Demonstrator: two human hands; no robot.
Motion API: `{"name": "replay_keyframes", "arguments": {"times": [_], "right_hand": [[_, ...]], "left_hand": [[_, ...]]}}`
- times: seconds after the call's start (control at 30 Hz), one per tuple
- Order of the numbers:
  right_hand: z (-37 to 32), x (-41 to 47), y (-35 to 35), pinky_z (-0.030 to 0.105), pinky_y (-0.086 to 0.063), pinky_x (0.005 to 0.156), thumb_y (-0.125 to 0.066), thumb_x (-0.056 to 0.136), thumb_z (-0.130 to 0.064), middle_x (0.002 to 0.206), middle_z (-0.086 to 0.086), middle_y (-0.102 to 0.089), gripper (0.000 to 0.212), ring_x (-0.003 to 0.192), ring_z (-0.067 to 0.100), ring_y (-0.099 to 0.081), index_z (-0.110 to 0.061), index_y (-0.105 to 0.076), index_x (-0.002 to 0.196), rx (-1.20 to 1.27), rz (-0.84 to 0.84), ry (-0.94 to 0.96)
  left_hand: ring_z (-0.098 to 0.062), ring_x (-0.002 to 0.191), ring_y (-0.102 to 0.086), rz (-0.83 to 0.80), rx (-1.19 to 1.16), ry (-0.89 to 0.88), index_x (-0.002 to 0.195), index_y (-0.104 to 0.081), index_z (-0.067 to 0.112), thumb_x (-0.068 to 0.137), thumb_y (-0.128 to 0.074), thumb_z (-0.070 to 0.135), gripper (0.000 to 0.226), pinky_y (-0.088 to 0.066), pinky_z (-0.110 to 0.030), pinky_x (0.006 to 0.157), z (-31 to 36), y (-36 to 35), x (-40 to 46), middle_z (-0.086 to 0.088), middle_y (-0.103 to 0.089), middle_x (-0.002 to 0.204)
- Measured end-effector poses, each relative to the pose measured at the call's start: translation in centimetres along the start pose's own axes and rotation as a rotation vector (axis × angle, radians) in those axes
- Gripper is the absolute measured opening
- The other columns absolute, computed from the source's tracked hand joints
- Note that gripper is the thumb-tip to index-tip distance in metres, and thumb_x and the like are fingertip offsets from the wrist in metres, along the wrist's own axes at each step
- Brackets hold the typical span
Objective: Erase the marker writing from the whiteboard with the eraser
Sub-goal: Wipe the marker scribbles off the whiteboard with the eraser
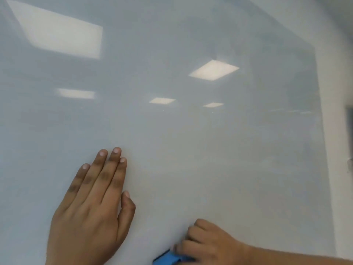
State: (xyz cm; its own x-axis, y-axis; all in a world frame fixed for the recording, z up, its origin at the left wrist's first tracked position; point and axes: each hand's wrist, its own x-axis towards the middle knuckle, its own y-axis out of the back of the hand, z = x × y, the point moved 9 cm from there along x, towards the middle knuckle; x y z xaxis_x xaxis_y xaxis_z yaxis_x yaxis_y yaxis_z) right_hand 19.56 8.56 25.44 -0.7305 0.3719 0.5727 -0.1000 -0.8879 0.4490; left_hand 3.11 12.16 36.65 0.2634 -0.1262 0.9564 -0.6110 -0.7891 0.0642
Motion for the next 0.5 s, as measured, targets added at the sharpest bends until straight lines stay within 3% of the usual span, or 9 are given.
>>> {"name": "replay_keyframes", "arguments": {"times": [0.03,0.1,0.2,0.3,0.33,0.4,0.5], "right_hand": [[2.8,-0.4,1.8,0.027,-0.044,0.069,-0.054,0.099,-0.042,0.105,-0.007,-0.054,0.018,0.075,0.015,-0.052,-0.026,-0.063,0.105,0.034,0.108,-0.058],[10.7,-1.6,5.1,0.031,-0.046,0.072,-0.064,0.09,-0.047,0.109,0.001,-0.057,0.032,0.084,0.021,-0.057,-0.023,-0.06,0.11,-0.001,0.303,-0.345],[21.7,-7.9,8.0,0.033,-0.048,0.077,-0.073,0.084,-0.048,0.104,-0.001,-0.056,0.036,0.093,0.021,-0.059,-0.023,-0.056,0.104,0.033,0.575,-1.029],[23.1,-14.6,5.4,0.037,-0.049,0.084,-0.072,0.083,-0.052,0.108,-0.003,-0.056,0.039,0.103,0.027,-0.061,-0.023,-0.055,0.102,0.169,0.731,-1.55],[21.5,-15.2,4.6,0.036,-0.047,0.083,-0.073,0.082,-0.052,0.105,-0.003,-0.056,0.038,0.1,0.028,-0.061,-0.024,-0.055,0.099,0.175,0.777,-1.597],[16.4,-13.5,3.7,0.024,-0.043,0.074,-0.072,0.076,-0.054,0.092,-0.007,-0.054,0.035,0.085,0.022,-0.06,-0.028,-0.051,0.09,0.158,0.885,-1.451],[7.5,-6.4,1.4,0.011,-0.044,0.063,-0.083,0.064,-0.035,0.09,-0.014,-0.054,0.036,0.074,0.003,-0.058,-0.032,-0.055,0.085,0.192,0.653,-1.056]], "left_hand": [[-0.029,0.147,-0.037,0.012,0.031,-0.011,0.143,-0.051,0.0,0.097,-0.037,0.021,0.053,-0.03,-0.049,0.119,0.0,-0.3,-0.1,-0.014,-0.042,0.156],[-0.03,0.148,-0.035,0.028,0.099,-0.03,0.146,-0.048,0.0,0.097,-0.037,0.019,0.053,-0.029,-0.049,0.118,0.2,-0.7,-0.2,-0.014,-0.04,0.158],[-0.029,0.151,-0.029,0.034,0.154,-0.039,0.15,-0.042,0.002,0.098,-0.038,0.018,0.055,-0.028,-0.049,0.119,0.3,-1.1,-0.2,-0.013,-0.035,0.162],[-0.028,0.152,-0.028,0.043,0.173,-0.037,0.151,-0.039,0.002,0.097,-0.037,0.018,0.056,-0.025,-0.048,0.121,0.1,-1.4,-0.2,-0.012,-0.031,0.164],[-0.028,0.152,-0.029,0.058,0.181,-0.039,0.151,-0.04,0.002,0.097,-0.037,0.018,0.057,-0.025,-0.047,0.121,0.1,-1.4,-0.3,-0.012,-0.032,0.164],[-0.028,0.151,-0.031,0.083,0.2,-0.037,0.15,-0.042,0.002,0.096,-0.037,0.018,0.057,-0.025,-0.046,0.121,0.1,-1.6,-0.3,-0.012,-0.034,0.163],[-0.028,0.15,-0.031,0.08,0.217,-0.022,0.149,-0.043,0.002,0.095,-0.034,0.016,0.056,-0.023,-0.045,0.121,0.0,-1.8,-0.2,-0.012,-0.036,0.162]]}}
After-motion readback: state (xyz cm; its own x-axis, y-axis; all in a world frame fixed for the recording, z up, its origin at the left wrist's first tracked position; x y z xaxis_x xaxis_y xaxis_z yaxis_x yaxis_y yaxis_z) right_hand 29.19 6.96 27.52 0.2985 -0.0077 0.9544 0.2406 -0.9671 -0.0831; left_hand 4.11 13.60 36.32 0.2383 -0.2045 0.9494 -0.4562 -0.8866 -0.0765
